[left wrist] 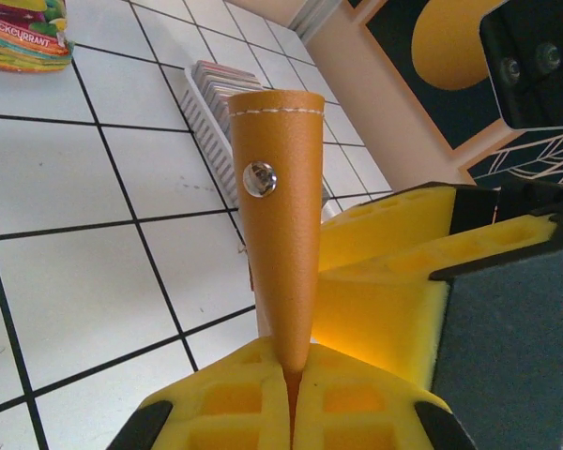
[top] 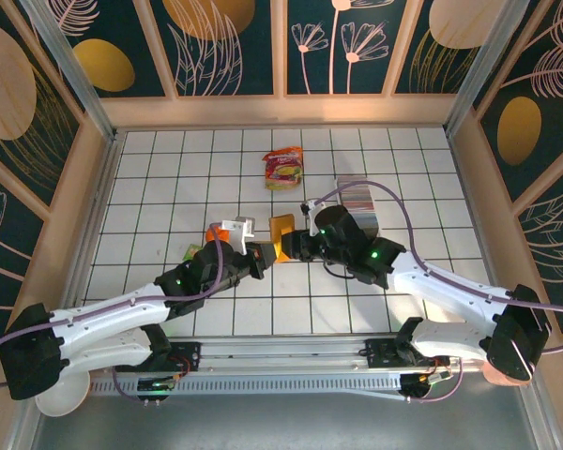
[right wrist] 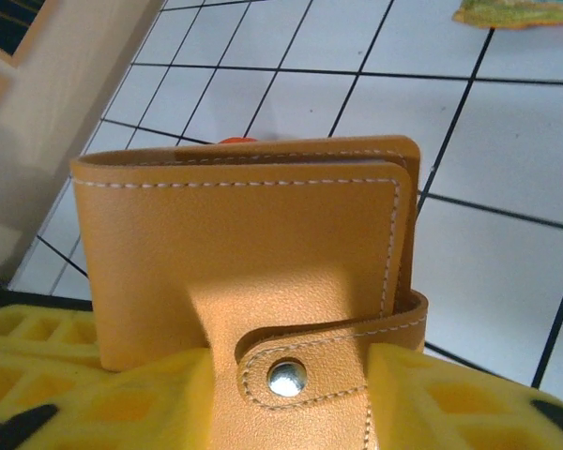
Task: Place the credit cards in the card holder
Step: Open the button on the card holder.
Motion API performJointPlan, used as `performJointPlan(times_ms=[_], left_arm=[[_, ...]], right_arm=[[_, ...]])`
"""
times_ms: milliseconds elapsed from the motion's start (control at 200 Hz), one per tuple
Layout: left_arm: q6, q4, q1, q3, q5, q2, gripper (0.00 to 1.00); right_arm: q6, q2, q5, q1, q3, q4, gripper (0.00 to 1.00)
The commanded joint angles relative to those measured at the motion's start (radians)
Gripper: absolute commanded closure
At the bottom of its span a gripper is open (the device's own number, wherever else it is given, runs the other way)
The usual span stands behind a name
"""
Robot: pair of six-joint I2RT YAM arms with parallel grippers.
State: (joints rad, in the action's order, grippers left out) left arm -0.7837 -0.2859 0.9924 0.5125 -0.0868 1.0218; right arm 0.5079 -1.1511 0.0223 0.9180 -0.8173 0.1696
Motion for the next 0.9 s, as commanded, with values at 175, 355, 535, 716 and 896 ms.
performJointPlan(times_ms=[175, 355, 535, 716, 896], left_arm=[[-0.019, -0.049, 0.004, 0.008, 0.004, -0.043, 1.0], [-0.022, -0.044, 0.004, 0.005, 0.004, -0.051, 1.0], [-0.03, -0.028, 0.004, -0.006, -0.014, -0.06, 1.0], [-0.082, -0.021, 0.004, -0.051, -0.002, -0.055, 1.0], [-0.151, -0.019, 0.004, -0.095, 0.064, -0.009, 1.0]], right_arm=[[0.011, -0.001, -0.13, 0.002, -0.013, 0.06, 0.72], [0.009, -0.006, -0.141, 0.002, -0.017, 0.069, 0.92], [0.009, 0.003, -0.173, 0.002, -0.013, 0.08, 1.0], [0.028, 0.046, -0.182, 0.002, 0.022, 0.062, 1.0], [0.095, 0.07, -0.072, 0.005, 0.137, -0.018, 1.0]])
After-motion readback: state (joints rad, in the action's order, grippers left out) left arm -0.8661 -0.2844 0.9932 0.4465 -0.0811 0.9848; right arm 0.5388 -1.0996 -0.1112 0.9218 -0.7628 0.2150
